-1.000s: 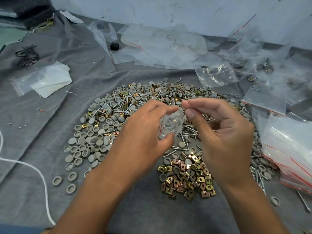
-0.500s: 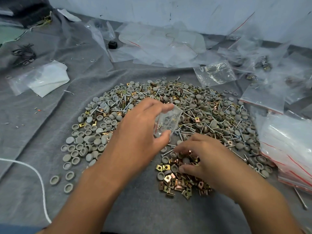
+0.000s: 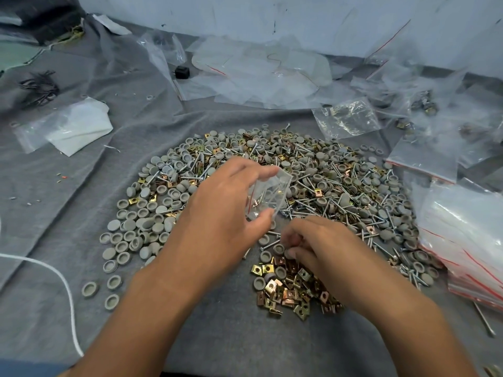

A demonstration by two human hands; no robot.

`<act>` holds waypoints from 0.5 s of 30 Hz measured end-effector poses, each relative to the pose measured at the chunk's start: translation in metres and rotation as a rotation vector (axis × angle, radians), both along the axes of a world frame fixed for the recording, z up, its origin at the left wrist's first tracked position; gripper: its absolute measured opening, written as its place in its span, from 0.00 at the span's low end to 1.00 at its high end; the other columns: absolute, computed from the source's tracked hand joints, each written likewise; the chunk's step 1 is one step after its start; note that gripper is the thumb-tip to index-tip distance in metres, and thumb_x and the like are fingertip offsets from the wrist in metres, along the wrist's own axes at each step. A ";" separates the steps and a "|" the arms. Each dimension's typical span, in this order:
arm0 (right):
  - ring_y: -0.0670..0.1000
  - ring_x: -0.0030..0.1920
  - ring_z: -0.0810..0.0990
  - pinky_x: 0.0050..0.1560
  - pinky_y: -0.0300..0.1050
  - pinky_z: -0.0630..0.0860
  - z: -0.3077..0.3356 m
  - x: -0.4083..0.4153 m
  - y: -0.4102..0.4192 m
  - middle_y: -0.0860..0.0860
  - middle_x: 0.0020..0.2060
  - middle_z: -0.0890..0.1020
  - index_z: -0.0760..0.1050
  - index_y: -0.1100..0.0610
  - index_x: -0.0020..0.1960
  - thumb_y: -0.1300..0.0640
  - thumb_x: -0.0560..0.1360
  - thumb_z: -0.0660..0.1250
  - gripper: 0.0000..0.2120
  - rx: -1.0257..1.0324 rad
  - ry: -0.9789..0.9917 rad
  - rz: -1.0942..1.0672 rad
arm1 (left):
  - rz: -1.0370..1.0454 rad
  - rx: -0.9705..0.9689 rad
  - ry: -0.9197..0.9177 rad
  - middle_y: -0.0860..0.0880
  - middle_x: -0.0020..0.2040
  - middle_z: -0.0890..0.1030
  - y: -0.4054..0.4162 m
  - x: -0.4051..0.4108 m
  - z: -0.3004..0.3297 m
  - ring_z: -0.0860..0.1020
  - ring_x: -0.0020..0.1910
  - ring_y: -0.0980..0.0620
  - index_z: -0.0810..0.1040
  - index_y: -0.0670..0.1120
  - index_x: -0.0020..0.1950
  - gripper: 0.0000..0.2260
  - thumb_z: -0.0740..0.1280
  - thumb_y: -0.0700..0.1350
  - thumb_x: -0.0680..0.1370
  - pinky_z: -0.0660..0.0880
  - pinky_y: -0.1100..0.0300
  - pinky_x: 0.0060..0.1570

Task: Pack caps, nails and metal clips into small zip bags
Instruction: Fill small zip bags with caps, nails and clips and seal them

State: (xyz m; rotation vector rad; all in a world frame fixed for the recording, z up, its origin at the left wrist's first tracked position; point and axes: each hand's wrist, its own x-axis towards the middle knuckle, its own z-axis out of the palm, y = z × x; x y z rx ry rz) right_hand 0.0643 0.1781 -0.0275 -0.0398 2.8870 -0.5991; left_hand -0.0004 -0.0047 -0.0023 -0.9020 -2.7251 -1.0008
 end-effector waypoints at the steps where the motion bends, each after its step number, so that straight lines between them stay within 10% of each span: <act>1: 0.41 0.51 0.76 0.55 0.47 0.78 -0.001 0.000 0.001 0.38 0.50 0.74 0.73 0.39 0.55 0.51 0.81 0.66 0.07 -0.021 0.016 0.003 | 0.001 0.003 0.000 0.67 0.56 0.70 -0.001 0.000 0.000 0.67 0.47 0.77 0.72 0.59 0.71 0.25 0.70 0.51 0.74 0.66 0.79 0.46; 8: 0.36 0.49 0.79 0.50 0.33 0.75 0.006 -0.001 0.005 0.35 0.45 0.80 0.77 0.36 0.53 0.58 0.80 0.67 0.15 -0.166 0.121 -0.009 | 0.007 0.020 0.004 0.67 0.54 0.70 -0.002 -0.001 0.000 0.67 0.48 0.78 0.73 0.57 0.71 0.25 0.71 0.50 0.74 0.63 0.82 0.51; 15: 0.41 0.49 0.78 0.57 0.44 0.78 0.000 -0.009 -0.006 0.38 0.49 0.76 0.83 0.43 0.57 0.49 0.77 0.72 0.09 0.030 -0.044 0.097 | 0.006 -0.001 0.007 0.67 0.55 0.70 0.000 -0.001 -0.001 0.68 0.47 0.76 0.72 0.59 0.71 0.25 0.71 0.50 0.74 0.65 0.75 0.47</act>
